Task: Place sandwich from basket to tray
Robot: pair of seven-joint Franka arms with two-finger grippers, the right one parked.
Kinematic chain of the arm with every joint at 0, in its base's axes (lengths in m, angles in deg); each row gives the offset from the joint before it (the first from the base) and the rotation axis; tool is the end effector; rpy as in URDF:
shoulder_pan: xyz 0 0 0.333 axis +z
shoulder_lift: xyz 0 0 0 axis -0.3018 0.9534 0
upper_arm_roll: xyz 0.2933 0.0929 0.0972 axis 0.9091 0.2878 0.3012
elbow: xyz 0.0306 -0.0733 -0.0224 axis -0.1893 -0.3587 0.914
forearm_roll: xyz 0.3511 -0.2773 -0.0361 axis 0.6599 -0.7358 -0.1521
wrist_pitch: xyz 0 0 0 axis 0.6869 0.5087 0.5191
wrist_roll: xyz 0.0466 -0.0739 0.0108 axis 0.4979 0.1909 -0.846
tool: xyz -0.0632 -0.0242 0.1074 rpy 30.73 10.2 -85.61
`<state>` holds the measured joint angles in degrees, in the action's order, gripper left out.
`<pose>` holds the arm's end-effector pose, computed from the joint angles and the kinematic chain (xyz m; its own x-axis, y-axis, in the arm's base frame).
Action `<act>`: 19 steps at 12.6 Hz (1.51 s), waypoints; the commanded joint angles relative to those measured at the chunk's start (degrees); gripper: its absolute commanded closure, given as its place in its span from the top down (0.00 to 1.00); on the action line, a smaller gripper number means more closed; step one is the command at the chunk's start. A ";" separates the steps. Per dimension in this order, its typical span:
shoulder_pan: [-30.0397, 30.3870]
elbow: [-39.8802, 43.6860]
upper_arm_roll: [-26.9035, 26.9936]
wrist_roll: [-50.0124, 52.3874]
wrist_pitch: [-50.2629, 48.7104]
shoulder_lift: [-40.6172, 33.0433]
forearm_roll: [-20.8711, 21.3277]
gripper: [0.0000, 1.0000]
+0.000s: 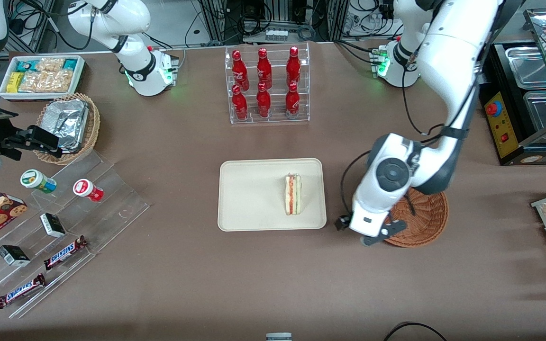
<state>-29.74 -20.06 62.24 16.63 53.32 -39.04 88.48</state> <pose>0.6994 -0.2765 0.2641 0.9168 0.3983 0.0293 0.3977 -0.9172 0.0232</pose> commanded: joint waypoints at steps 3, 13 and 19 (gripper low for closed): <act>7.06 5.40 -0.57 -10.05 -10.84 -1.26 -3.32 1.00; 11.37 4.79 -0.48 -19.04 -33.77 -16.63 -2.70 1.00; 14.80 4.96 -0.48 -31.68 -44.95 -25.16 -4.27 1.00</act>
<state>-16.96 -13.76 62.19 -10.94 9.80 -60.99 85.73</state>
